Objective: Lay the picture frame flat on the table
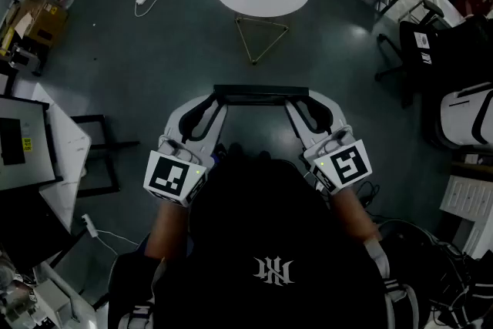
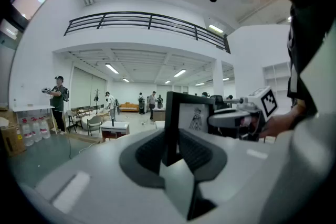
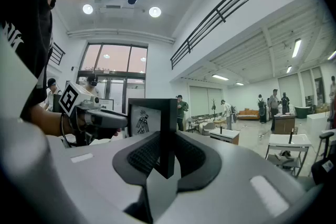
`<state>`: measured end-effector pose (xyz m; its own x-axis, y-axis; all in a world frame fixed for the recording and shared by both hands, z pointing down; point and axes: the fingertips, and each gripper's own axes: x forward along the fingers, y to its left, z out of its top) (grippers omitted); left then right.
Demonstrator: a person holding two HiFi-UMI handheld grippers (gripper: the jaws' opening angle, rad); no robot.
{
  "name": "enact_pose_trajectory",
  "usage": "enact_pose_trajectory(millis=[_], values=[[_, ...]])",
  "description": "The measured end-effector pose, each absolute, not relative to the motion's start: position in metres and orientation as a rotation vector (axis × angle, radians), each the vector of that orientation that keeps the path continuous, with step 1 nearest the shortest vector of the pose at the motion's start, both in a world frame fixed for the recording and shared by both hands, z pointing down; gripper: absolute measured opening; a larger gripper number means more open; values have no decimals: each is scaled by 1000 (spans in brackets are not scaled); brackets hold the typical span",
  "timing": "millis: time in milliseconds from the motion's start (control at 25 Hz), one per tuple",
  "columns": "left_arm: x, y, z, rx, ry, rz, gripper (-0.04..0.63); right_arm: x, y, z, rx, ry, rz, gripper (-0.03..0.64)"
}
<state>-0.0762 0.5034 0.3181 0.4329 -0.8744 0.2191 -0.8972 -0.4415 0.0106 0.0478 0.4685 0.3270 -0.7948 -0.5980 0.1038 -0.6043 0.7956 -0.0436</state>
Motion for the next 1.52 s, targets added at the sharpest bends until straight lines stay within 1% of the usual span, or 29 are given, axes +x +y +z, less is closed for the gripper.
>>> enact_pose_trajectory(millis=[640,1520], values=[[-66,510,330,2542,-1559,315,77,59,477,341,997,-2886,122,83],[-41,518,331,2523,-1594,361,77,84,485,350,979,-2901,233,83]])
